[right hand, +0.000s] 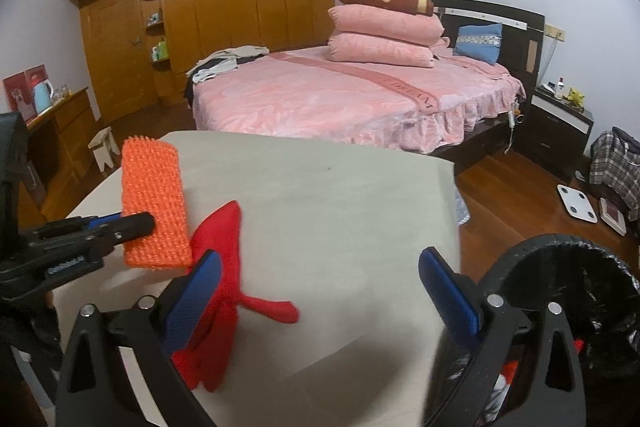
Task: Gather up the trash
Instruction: 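Grasp the orange mesh pad with the left gripper and lift it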
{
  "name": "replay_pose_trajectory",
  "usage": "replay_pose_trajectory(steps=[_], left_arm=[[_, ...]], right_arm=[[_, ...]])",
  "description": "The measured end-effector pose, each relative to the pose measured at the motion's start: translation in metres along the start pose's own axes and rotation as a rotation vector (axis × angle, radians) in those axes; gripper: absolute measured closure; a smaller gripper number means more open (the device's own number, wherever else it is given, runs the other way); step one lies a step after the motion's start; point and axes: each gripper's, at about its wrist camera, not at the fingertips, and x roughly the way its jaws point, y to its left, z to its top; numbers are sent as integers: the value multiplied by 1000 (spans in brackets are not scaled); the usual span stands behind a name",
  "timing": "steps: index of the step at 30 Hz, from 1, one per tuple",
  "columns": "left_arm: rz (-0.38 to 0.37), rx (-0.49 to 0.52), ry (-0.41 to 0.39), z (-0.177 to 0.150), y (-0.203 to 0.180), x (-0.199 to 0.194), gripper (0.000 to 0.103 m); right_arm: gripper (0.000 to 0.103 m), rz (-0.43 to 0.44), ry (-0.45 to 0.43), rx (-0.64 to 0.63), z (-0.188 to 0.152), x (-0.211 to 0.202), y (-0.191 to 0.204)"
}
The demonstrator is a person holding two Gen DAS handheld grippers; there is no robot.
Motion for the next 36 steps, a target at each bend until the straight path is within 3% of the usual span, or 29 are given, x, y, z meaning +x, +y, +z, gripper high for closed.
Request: replay_pose_trajectory(steps=[10, 11, 13, 19, 23, 25, 26, 27, 28, 30, 36], left_arm=[[25, -26, 107, -26, 43, -8, 82], [31, -42, 110, -27, 47, -6, 79], [43, -61, 107, -29, 54, -6, 58], [85, -84, 95, -31, 60, 0, 31], [121, -115, 97, -28, 66, 10, 29], [127, -127, 98, -26, 70, 15, 32], [126, -125, 101, -26, 70, 18, 41], [124, -116, 108, -27, 70, 22, 57], [120, -112, 103, -27, 70, 22, 59], [91, -111, 100, -24, 71, 22, 78], [124, -80, 69, -23, 72, 15, 81]], right_arm=[[6, 36, 39, -23, -13, 12, 31], [6, 37, 42, -26, -15, 12, 33], [6, 35, 49, -34, -17, 14, 37], [6, 23, 56, -42, -19, 17, 39], [6, 18, 51, -44, -18, 17, 42], [6, 18, 50, -47, -16, 19, 43], [6, 19, 51, -48, -16, 20, 44], [6, 19, 51, -48, -16, 20, 44], [6, 22, 50, -47, -15, 21, 45], [6, 31, 51, -43, -15, 24, 46], [6, 53, 64, -44, -13, 38, 55]])
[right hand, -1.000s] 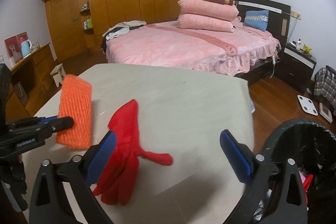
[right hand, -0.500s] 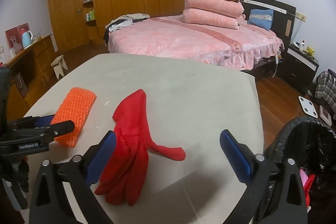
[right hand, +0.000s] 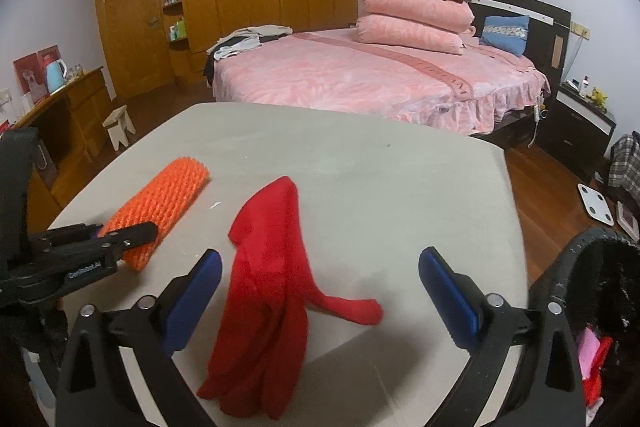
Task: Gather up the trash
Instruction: 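Grasp the red glove with the right gripper and lift it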
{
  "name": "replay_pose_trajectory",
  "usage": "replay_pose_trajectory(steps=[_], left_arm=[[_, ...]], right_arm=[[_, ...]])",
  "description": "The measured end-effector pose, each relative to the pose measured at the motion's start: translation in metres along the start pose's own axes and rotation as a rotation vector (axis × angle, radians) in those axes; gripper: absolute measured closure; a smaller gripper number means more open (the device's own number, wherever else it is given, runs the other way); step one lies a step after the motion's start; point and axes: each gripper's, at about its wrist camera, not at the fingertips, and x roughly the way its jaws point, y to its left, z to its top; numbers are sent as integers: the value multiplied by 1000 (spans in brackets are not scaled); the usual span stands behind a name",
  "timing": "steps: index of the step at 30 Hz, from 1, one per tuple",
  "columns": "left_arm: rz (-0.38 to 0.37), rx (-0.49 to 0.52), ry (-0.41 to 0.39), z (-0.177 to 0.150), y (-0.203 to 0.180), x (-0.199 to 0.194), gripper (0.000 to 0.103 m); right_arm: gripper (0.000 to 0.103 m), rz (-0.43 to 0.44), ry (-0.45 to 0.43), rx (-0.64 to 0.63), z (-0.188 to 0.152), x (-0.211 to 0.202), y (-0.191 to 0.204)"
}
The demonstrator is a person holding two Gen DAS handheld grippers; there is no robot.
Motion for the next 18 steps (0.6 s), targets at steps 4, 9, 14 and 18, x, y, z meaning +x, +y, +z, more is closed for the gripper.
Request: replay_pose_trajectory(steps=[4, 9, 14, 18], left_arm=[[19, 10, 24, -2, 6, 3, 81], [19, 13, 34, -3, 7, 6, 80], [24, 21, 34, -3, 6, 8, 79], [30, 27, 37, -4, 5, 8, 78]], right_arm=[[6, 8, 30, -3, 1, 16, 7], [11, 0, 134, -26, -2, 42, 15], [34, -5, 185, -47, -8, 51, 22], [54, 12, 180, -81, -12, 50, 27]])
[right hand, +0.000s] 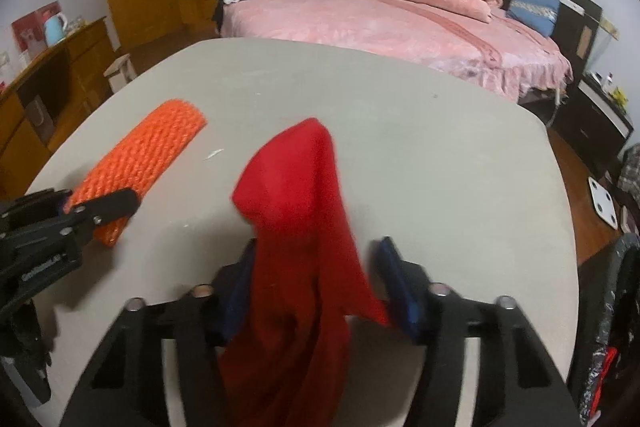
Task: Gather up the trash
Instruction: 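Grasp the red glove with the right gripper and lift it, then carry the orange pad and red glove together over the bin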
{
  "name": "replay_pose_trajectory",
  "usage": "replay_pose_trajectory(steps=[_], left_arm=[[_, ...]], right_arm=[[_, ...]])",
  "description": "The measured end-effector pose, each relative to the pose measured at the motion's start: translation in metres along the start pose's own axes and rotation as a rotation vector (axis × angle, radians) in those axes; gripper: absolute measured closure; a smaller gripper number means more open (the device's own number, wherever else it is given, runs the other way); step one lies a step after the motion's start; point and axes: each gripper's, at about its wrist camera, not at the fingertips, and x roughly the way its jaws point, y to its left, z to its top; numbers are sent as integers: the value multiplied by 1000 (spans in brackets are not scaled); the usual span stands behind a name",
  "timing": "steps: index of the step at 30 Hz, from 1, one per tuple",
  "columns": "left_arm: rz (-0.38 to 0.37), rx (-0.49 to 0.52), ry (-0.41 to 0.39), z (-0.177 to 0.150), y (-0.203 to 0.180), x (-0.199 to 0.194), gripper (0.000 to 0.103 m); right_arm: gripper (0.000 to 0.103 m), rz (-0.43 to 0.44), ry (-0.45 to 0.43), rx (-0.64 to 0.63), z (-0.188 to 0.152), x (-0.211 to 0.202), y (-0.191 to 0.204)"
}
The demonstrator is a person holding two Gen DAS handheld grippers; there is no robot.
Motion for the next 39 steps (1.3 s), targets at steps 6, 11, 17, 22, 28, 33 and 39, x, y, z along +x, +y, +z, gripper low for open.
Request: replay_pose_trajectory(steps=[6, 11, 17, 22, 28, 33, 39], left_arm=[[14, 11, 3, 0, -3, 1, 77], [10, 8, 4, 0, -3, 1, 76], [27, 21, 5, 0, -4, 2, 76], [38, 30, 6, -1, -6, 3, 76], [52, 40, 8, -1, -11, 3, 75], [58, 49, 10, 0, -13, 2, 75], [94, 78, 11, -1, -20, 3, 75]], right_arm=[[81, -12, -18, -86, -4, -2, 19], [84, 23, -16, -43, -4, -3, 13], [84, 23, -10, -38, -3, -4, 14], [84, 26, -5, -37, -1, -3, 12], [84, 14, -3, -45, 0, -2, 14], [84, -7, -2, -61, 0, -2, 18], [84, -18, 2, -58, 0, -1, 20]])
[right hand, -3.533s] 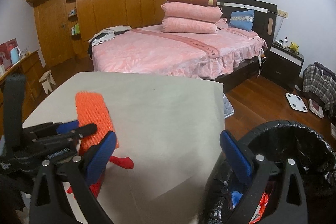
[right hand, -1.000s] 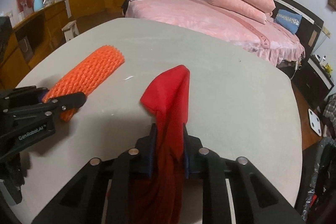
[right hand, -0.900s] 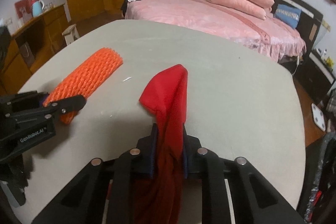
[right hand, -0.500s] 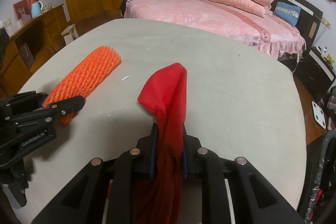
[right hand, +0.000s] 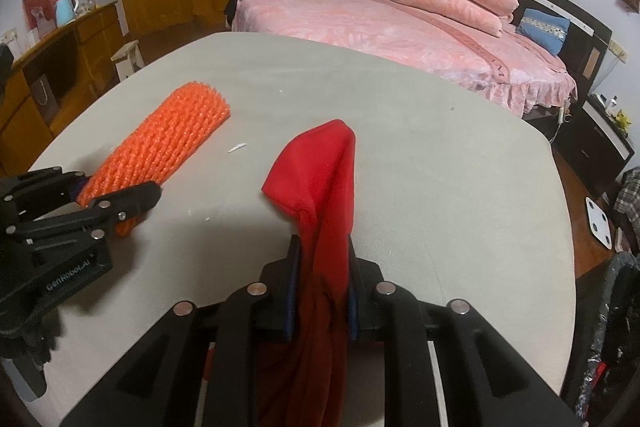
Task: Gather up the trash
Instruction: 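Carry the orange pad and red glove together over the bin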
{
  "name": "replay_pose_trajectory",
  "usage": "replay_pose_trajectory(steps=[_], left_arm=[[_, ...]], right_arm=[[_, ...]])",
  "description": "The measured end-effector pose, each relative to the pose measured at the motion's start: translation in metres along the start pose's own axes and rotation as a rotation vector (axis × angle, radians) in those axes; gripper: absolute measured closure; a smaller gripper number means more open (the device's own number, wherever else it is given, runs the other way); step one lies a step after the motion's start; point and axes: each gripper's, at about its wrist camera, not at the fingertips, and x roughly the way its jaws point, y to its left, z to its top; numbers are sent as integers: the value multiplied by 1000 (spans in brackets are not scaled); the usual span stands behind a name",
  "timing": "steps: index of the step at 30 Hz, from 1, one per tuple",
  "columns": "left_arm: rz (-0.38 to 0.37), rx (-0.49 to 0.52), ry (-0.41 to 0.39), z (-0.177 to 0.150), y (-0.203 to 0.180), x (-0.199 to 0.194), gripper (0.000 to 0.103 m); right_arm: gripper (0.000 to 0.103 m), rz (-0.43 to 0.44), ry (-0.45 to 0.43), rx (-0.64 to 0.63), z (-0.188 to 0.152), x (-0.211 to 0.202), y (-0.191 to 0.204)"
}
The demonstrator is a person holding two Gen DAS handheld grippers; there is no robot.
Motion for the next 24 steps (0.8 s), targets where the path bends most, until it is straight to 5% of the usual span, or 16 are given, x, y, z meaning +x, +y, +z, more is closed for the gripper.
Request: replay_pose_trajectory(steps=[9, 24], left_arm=[[7, 24, -10, -2, -7, -7, 82], [-62, 9, -90, -17, -33, -65, 82]], right_arm=[[87, 57, 35, 119, 2, -10, -18], [87, 115, -94, 187, -14, -80, -53]])
